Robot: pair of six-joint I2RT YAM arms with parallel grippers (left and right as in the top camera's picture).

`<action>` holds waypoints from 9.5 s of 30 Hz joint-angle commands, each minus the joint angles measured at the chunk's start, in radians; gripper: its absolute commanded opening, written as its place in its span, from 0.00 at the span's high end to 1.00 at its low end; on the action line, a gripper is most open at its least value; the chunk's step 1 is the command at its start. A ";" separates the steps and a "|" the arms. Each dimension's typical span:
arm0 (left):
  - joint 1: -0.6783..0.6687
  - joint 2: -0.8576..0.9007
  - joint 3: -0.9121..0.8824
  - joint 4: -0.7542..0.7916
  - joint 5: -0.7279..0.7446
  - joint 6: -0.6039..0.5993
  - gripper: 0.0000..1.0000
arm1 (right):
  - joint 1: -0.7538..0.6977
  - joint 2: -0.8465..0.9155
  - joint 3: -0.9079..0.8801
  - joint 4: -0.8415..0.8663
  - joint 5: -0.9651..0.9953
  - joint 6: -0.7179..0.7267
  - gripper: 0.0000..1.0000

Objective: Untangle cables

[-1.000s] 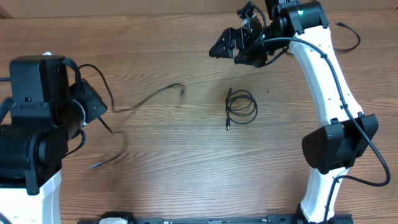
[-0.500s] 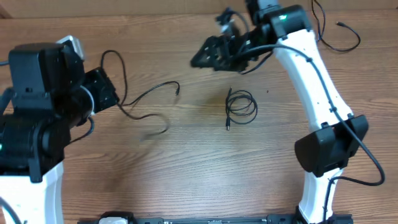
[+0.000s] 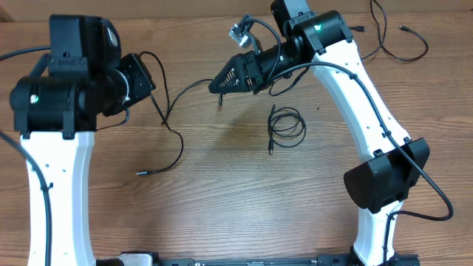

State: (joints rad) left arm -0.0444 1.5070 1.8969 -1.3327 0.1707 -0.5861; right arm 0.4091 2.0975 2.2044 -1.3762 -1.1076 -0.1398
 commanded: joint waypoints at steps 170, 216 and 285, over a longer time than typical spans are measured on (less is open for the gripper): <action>-0.050 0.043 -0.005 -0.097 0.080 -0.019 0.00 | -0.639 -0.176 0.001 0.795 0.000 0.611 0.96; -0.050 0.043 -0.005 -0.089 0.080 -0.018 0.00 | -1.123 -0.309 0.002 0.592 0.322 0.761 0.96; -0.050 0.043 -0.005 -0.093 0.080 -0.018 0.00 | -0.843 -0.288 -0.241 0.779 0.010 1.041 0.96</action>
State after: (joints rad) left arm -0.0902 1.5543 1.8912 -1.4223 0.2562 -0.6247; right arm -0.4248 1.8130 1.9568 -0.5110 -1.1782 1.0489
